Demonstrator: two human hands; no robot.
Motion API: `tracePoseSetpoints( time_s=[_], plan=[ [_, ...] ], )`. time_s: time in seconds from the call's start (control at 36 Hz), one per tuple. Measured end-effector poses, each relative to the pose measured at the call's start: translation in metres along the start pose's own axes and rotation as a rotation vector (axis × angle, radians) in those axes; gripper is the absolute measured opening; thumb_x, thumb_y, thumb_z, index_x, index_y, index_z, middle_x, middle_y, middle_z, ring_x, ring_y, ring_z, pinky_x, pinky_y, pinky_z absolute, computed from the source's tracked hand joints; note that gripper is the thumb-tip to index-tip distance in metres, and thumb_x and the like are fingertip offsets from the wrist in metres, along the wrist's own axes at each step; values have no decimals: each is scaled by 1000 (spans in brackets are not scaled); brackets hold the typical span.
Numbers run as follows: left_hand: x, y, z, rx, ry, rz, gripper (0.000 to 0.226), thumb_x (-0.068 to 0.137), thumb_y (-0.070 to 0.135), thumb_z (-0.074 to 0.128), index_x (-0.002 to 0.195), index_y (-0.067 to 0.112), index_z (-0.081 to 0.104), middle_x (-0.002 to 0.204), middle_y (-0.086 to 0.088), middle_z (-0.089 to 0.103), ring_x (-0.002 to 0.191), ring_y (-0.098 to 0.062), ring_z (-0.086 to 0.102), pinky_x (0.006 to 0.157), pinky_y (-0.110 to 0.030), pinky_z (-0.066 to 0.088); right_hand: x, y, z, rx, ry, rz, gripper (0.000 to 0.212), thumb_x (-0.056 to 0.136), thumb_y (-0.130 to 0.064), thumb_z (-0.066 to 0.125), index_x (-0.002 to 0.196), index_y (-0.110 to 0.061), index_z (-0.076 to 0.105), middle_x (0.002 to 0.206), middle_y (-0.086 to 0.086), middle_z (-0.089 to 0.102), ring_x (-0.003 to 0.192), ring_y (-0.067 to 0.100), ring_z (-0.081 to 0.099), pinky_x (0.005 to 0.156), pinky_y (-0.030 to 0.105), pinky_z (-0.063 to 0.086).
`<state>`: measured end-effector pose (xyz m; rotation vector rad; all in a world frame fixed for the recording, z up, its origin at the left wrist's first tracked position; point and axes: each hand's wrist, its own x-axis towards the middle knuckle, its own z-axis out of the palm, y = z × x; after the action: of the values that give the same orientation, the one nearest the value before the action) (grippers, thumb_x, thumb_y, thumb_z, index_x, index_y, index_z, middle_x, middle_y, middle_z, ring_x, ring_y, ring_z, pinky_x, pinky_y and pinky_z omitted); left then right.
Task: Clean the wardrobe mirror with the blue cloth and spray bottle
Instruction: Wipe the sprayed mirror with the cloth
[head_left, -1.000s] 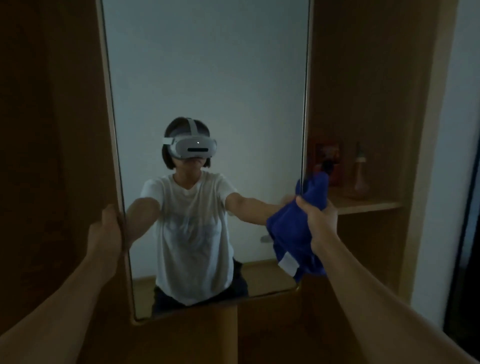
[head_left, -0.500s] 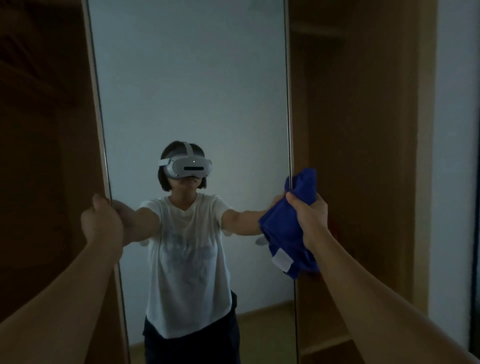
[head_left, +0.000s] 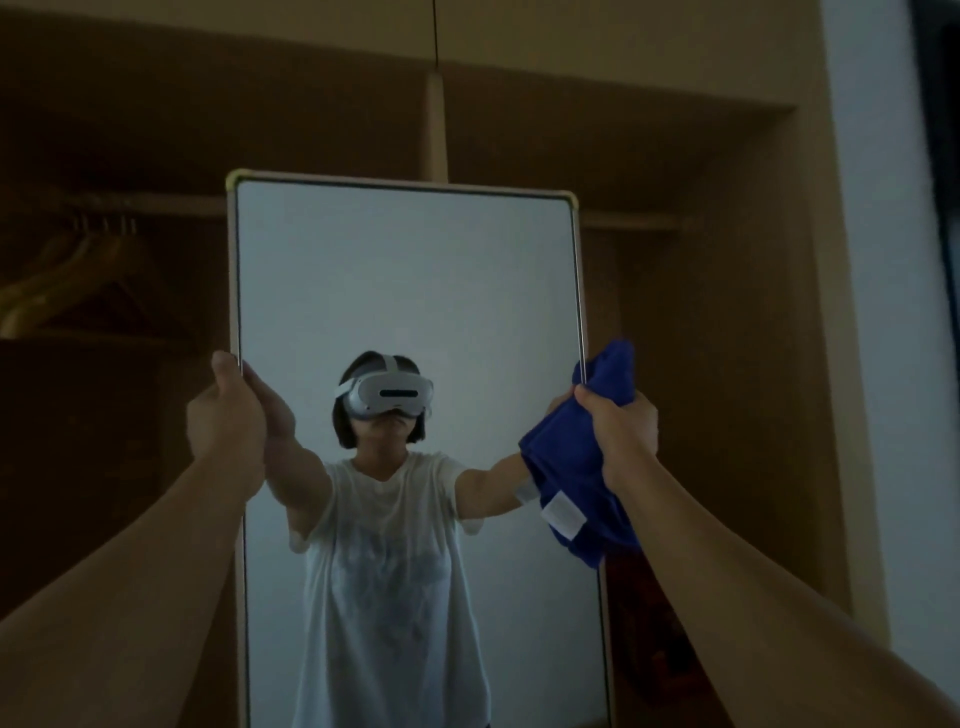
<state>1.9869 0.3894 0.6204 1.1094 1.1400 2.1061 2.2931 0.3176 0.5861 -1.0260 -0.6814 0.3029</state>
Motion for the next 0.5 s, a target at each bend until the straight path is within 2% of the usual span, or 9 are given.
tracePoseSetpoints(
  time_s=[0.06,0.14,0.22,0.31,0.5],
  plan=[
    [4,0,0,31,-3,-6,52,94,54,30,96,10,57,93,-8,57,91,-21,51,91,-37,37,1,-7,2,-4,4,5,40,75,-35,77,107,-22,57,90,-5,60,81,17,57,75,34,47],
    [8,-1,-3,87,16,30,62,93,59,26,85,6,56,87,-15,59,95,-31,57,83,-41,41,7,-20,6,-9,-4,4,42,74,-37,77,107,-23,55,90,-6,58,84,19,57,78,37,49],
    [10,-8,-6,120,30,104,63,91,64,20,71,12,51,71,-8,56,76,-28,58,70,-39,42,16,-41,14,-47,8,-32,44,75,-40,75,111,-24,54,91,-6,56,85,20,55,78,38,48],
    [12,-16,-7,129,47,144,66,89,67,18,67,15,52,67,-9,57,63,-23,57,58,-33,41,26,-68,26,-97,27,-94,49,76,-43,73,116,-22,54,100,-2,58,87,21,55,84,39,49],
    [12,-18,-8,153,84,149,62,88,67,19,69,17,50,68,-5,55,67,-25,55,68,-39,46,45,-118,50,-162,40,-182,54,77,-45,70,123,-23,50,117,2,59,104,27,57,94,49,46]
  ],
)
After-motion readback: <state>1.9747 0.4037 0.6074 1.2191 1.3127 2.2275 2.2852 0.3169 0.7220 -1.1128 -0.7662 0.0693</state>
